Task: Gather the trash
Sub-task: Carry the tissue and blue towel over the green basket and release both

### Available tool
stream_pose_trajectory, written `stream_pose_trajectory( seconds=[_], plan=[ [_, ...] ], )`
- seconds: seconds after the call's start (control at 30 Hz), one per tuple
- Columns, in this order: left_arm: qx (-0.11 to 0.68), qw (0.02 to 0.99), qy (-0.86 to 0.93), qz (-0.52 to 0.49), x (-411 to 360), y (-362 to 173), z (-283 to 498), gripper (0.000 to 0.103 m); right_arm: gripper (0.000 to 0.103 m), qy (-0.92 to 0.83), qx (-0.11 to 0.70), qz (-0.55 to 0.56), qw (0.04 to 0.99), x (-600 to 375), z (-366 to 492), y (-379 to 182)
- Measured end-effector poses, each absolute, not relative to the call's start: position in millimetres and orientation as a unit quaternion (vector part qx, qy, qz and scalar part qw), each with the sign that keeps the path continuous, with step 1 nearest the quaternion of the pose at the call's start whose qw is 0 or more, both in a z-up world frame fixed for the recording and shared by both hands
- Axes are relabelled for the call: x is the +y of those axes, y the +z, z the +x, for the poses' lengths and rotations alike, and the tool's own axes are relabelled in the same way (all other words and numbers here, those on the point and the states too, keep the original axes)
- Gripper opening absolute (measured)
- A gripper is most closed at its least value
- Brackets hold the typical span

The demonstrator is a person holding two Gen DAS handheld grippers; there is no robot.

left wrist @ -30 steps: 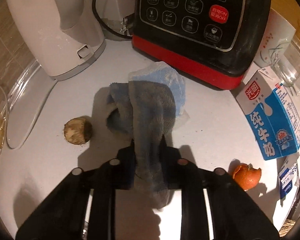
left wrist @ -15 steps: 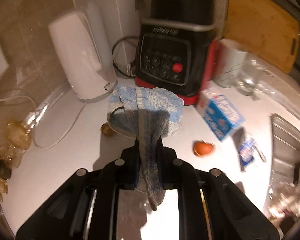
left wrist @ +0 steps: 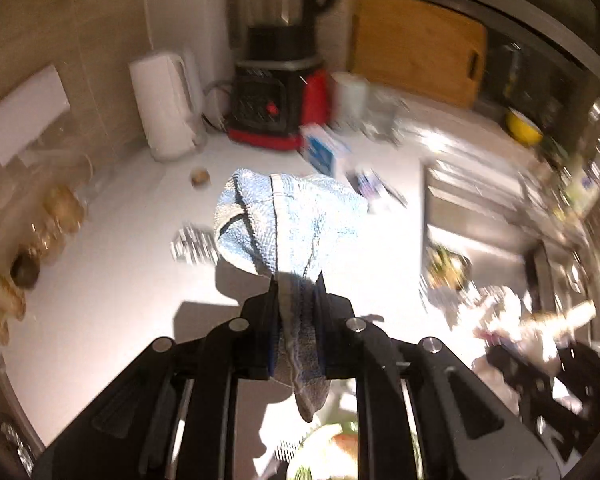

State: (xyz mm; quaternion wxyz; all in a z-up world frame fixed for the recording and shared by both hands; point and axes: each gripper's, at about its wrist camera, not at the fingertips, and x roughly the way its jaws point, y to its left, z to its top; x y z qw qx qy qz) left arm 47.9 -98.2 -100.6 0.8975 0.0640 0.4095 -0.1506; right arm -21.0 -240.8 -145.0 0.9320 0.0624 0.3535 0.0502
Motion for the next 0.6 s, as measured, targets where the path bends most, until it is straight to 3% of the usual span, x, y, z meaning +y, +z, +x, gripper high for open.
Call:
stream_pose_trajectory(
  seconds=[0.23, 0.6],
  plan=[
    [0.465, 0.856, -0.212, 0.084, -90.8, -160.0, -43.2, 0.014, 0.014, 0.046, 0.39, 0.077, 0.916, -245.0, -95.8, -181.5],
    [0.546, 0.792, -0.24, 0.129, -106.5, -256.0, -103.1, 0.016, 0.014, 0.036, 0.421, 0.084, 0.902, -242.2, -139.1, -211.3]
  ],
)
